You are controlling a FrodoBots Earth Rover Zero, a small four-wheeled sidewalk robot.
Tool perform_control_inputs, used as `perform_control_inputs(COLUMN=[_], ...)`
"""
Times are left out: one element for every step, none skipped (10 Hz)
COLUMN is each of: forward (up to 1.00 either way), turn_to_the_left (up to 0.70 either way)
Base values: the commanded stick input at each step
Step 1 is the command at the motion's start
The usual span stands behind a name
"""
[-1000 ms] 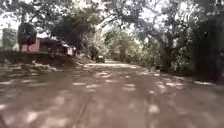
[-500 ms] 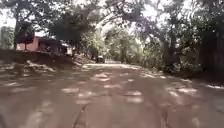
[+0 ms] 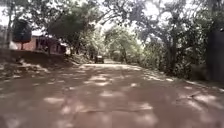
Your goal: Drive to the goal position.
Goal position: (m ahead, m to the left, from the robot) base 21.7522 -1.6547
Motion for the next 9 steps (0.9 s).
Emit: perform_control_inputs(forward=[1.0,1.0,1.0,1.0,1.0,1.0,1.0,1.0,1.0], turn_to_the_left=[0.0,0.0,0.0,0.0,0.0,0.0,0.0,0.0,0.0])
